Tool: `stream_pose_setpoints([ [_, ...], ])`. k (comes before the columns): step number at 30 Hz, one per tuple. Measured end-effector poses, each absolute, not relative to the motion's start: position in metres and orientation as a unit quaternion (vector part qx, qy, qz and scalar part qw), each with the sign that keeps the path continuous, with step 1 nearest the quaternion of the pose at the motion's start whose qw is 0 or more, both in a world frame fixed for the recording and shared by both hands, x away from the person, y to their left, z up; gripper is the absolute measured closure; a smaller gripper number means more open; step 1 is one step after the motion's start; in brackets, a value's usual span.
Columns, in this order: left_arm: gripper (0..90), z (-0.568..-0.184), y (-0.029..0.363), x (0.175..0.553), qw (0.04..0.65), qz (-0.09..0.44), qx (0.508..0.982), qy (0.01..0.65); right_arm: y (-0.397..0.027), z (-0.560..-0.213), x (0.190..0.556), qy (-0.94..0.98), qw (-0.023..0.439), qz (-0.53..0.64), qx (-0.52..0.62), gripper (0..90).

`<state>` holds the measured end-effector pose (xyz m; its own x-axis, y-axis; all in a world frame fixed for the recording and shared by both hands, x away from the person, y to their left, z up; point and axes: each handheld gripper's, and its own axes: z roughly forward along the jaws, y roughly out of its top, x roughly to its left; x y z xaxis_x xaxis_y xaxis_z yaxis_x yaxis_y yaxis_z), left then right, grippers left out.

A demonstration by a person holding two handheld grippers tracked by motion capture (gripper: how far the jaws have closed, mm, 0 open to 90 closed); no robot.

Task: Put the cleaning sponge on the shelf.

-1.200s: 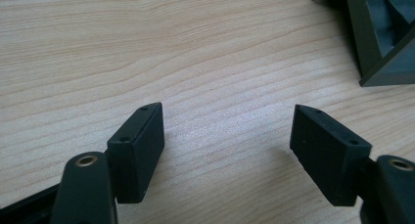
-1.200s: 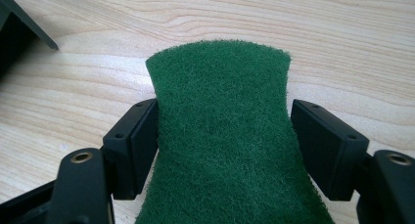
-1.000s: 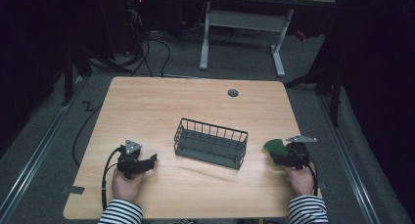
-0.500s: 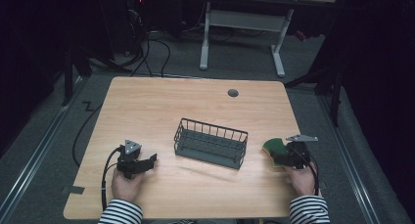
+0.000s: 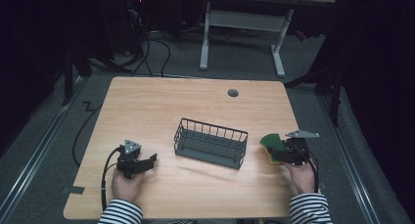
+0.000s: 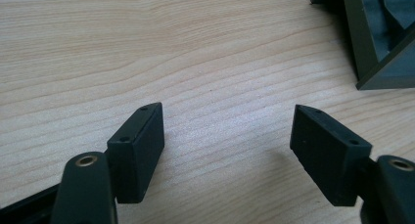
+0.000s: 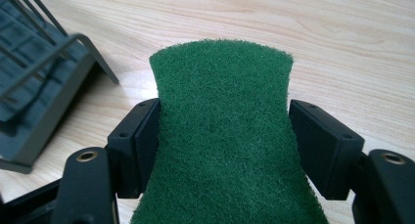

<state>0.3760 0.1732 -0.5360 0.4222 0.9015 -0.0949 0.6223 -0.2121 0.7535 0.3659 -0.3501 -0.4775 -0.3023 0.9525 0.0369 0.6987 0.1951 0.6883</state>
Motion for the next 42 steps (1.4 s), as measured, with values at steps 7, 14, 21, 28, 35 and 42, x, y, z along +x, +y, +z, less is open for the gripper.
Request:
stream_pose_setpoints([
  [7, 29.5, -0.536, 0.173, 0.376, 0.373, 0.187, 0.756, 0.504, -0.346, -0.464, 0.366, 0.749, 0.21, 0.322, 0.539, 30.5],
  [14, 29.6, -0.536, 0.173, 0.376, 0.372, 0.188, 0.757, 0.503, -0.342, -0.45, 0.367, 0.746, 0.206, 0.342, 0.533, 30.6],
  [21, 29.5, -0.536, 0.173, 0.376, 0.373, 0.187, 0.756, 0.504, -0.337, -0.438, 0.37, 0.749, 0.213, 0.349, 0.522, 30.6],
  [28, 29.6, -0.536, 0.173, 0.376, 0.373, 0.187, 0.756, 0.504, -0.329, -0.42, 0.373, 0.755, 0.207, 0.368, 0.502, 30.6],
  [35, 29.7, -0.536, 0.173, 0.376, 0.374, 0.187, 0.756, 0.504, -0.32, -0.408, 0.378, 0.761, 0.206, 0.376, 0.487, 30.6],
  [42, 29.7, -0.536, 0.173, 0.376, 0.374, 0.186, 0.755, 0.505, -0.301, -0.397, 0.385, 0.774, 0.208, 0.382, 0.46, 30.6],
])
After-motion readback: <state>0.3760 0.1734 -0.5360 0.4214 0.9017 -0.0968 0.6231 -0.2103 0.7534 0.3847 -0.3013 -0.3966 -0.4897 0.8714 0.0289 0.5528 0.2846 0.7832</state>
